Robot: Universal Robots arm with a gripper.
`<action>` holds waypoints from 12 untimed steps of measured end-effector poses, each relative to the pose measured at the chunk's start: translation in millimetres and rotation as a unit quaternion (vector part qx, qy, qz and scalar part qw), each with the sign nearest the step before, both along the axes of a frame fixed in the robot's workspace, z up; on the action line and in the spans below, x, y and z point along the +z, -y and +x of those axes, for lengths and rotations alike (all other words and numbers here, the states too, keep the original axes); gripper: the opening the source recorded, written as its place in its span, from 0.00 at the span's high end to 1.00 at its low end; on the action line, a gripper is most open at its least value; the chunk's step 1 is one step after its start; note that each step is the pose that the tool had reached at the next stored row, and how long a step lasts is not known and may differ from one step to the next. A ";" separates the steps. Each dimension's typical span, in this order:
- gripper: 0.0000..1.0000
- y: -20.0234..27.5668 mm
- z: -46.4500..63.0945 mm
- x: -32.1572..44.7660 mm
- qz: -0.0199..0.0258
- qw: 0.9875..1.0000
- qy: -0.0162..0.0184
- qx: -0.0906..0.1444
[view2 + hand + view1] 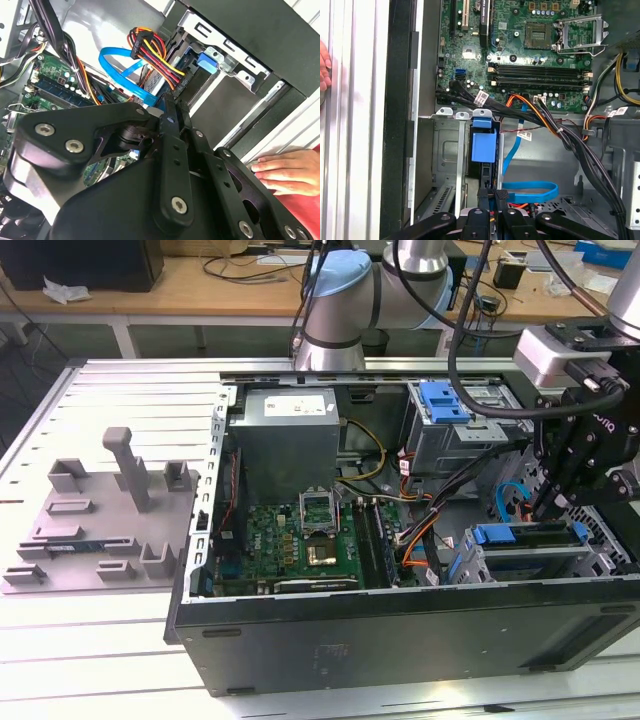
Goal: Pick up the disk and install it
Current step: 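Insert the second disk wire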
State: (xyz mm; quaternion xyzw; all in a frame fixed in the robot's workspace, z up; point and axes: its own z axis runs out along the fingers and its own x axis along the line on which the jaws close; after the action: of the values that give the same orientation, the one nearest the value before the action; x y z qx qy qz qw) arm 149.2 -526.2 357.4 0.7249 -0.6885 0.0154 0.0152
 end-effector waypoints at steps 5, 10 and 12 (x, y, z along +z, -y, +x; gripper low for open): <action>0.84 0.0 0.0 -1.6 0.000 1.000 0.000 0.000; 0.84 -0.1 0.0 -3.6 0.000 1.000 0.000 0.000; 0.84 0.0 0.0 -4.1 0.000 1.000 0.000 0.000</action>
State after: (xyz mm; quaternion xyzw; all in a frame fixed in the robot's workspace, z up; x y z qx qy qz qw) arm 149.2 -526.1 353.3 0.7249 -0.6885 0.0154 0.0152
